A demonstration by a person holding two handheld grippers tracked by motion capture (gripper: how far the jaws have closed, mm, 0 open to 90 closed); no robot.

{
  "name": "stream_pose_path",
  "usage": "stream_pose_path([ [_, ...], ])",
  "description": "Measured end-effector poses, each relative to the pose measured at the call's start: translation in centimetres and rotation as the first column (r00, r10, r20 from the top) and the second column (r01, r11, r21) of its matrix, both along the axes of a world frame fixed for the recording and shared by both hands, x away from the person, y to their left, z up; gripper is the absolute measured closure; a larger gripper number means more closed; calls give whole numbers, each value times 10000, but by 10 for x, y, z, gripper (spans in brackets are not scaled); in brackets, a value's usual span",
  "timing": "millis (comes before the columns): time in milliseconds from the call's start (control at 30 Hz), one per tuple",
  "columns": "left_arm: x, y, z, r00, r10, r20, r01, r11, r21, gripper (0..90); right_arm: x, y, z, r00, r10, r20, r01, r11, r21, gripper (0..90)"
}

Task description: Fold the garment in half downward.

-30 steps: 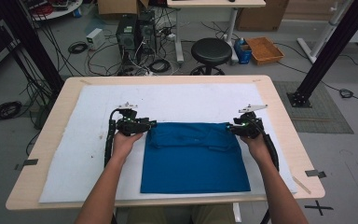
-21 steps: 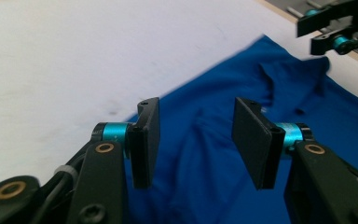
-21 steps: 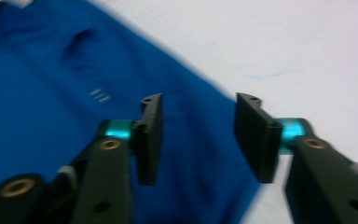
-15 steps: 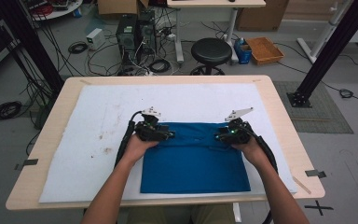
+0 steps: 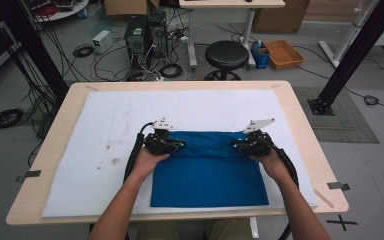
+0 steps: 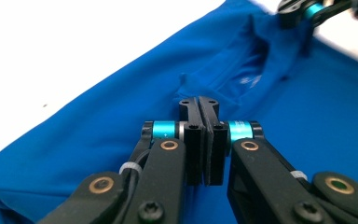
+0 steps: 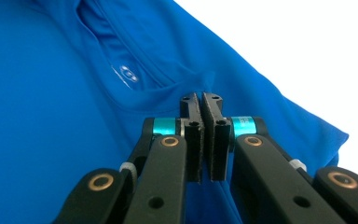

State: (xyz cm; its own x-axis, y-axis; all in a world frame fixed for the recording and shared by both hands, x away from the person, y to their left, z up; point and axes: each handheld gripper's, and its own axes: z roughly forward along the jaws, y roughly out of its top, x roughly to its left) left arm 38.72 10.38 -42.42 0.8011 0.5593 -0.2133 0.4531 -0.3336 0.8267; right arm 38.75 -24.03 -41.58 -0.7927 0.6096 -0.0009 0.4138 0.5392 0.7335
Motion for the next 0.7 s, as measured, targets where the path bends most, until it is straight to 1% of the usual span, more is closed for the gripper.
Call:
stream_pose_path([
  [67,-11,4,3,9988,-360,343,363,9993,-102,885,-10,0,5,9992,339,226,-342,9993,126,878],
  [100,-22,9,4,9965,-683,491,689,9976,-100,884,-22,-3,8,9967,659,468,-676,9970,364,878],
  [133,-22,9,4,9965,-683,491,689,9976,-100,884,-22,-3,8,9967,659,468,-676,9970,364,878],
  [167,-28,11,4,9951,-824,539,830,9965,-83,884,-28,-5,7,9953,781,575,-807,9958,429,878],
  [200,-33,13,3,9938,-945,586,951,9955,-61,884,-34,-8,6,9942,918,567,-945,9944,475,878],
  [233,-43,17,0,9920,-1174,472,1174,9931,18,883,-45,-13,1,9914,1168,585,-1195,9918,454,878],
  [267,-43,17,0,9920,-1174,472,1174,9931,18,883,-45,-13,1,9914,1168,585,-1195,9918,454,878],
  [300,-51,18,-3,9892,-1445,257,1433,9887,442,883,-56,-18,-6,9884,1425,518,-1446,9887,405,878],
  [333,-51,18,-3,9892,-1445,257,1433,9887,442,882,-56,-18,-6,9884,1425,518,-1446,9887,405,878],
  [367,-56,17,-4,9873,-1559,297,1542,9866,535,882,-60,-21,-9,9874,1515,456,-1534,9873,420,878],
  [400,-61,17,-5,9858,-1668,213,1656,9850,487,882,-64,-23,-12,9856,1637,427,-1653,9855,377,877],
  [433,-65,16,-5,9838,-1781,202,1768,9828,541,873,-69,-24,-15,9837,1769,319,-1780,9834,357,876],
  [467,-69,16,-5,9849,-1732,80,1727,9840,429,785,-74,-25,-17,9781,2070,208,-2075,9778,273,863],
  [500,-72,18,-4,9865,-1629,-181,1634,9860,333,677,-79,-27,-18,9720,2350,52,-2351,9715,306,827],
  [533,-76,21,-2,9883,-1519,-107,1521,9882,194,634,-89,-32,-16,9661,2580,-51,-2573,9646,583,794],
  [567,-79,24,1,9912,-1327,25,1327,9911,97,634,-89,-32,-16,9661,2580,-51,-2573,9646,583,794],
  [600,-80,28,4,9954,-951,121,951,9955,-12,617,-93,-36,-14,9650,2623,36,-2617,9620,774,766],
  [633,-81,31,6,9991,-399,137,403,9987,-298,595,-95,-41,-10,9784,2066,112,-2068,9747,852,763],
  [667,-80,35,9,9997,166,196,-158,9990,-421,595,-95,-41,-10,9784,2066,112,-2068,9747,852,763],
  [700,-80,37,10,9976,638,272,-624,9969,-484,595,-94,-42,-9,9857,1681,132,-1686,9825,797,763],
])
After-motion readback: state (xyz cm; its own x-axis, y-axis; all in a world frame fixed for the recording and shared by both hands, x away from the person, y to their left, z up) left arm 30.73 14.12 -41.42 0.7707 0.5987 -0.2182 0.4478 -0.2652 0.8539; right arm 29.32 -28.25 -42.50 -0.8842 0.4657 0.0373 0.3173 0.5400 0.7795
